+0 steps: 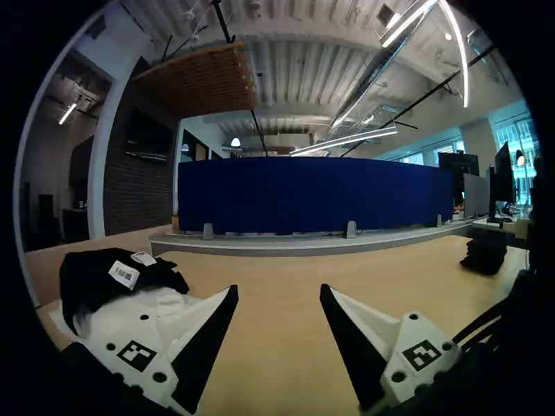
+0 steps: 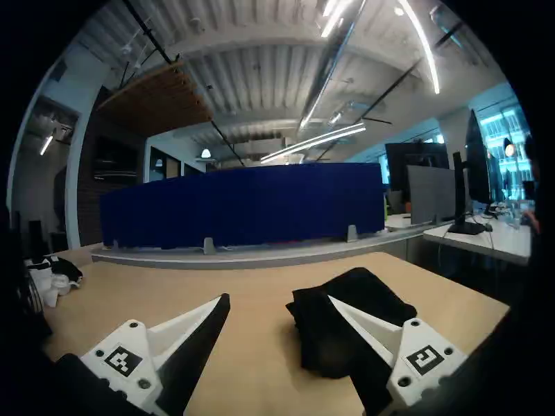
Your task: Fold towel
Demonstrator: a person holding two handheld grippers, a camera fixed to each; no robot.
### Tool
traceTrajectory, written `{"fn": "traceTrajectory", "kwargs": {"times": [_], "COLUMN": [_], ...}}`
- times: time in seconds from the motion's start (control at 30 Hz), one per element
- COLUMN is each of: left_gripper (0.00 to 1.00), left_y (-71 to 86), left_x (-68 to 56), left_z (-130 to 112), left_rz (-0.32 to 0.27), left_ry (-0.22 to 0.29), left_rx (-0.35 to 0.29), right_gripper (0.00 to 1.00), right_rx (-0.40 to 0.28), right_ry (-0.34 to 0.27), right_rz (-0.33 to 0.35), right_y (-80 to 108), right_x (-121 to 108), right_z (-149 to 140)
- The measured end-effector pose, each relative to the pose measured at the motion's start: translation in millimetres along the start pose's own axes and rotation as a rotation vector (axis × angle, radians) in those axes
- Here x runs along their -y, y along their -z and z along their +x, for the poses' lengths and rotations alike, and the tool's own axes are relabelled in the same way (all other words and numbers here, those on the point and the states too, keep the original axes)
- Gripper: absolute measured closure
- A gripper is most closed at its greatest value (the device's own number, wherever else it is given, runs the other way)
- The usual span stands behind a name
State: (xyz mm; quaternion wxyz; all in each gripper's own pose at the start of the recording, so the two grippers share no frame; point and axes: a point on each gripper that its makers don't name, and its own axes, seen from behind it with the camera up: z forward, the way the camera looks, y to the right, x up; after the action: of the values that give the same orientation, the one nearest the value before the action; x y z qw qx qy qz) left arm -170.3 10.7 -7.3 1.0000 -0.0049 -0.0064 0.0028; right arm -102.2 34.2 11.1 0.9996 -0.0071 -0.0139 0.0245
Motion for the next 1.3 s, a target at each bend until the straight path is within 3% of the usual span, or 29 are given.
{"fn": "traceTrajectory", "kwargs": {"times": [0.6, 1.3], "left_gripper": [0.13, 0.13], "left_y": [0.3, 0.3], "left_x": [-0.1, 0.2], "left_z": [-1, 0], "left_rz": [0.0, 0.0], "left_ry": [0.0, 0.0], "left_rx": [0.0, 0.0], "right_gripper": [0.01, 0.0], "right_rx": [0.001, -0.02], "right_ry": [0.004, 0.068], "right_rz": [-0.011, 0.005], "right_y": [-2.8, 0.5], "right_x": [8, 20], "right_z": [-14, -22]}}
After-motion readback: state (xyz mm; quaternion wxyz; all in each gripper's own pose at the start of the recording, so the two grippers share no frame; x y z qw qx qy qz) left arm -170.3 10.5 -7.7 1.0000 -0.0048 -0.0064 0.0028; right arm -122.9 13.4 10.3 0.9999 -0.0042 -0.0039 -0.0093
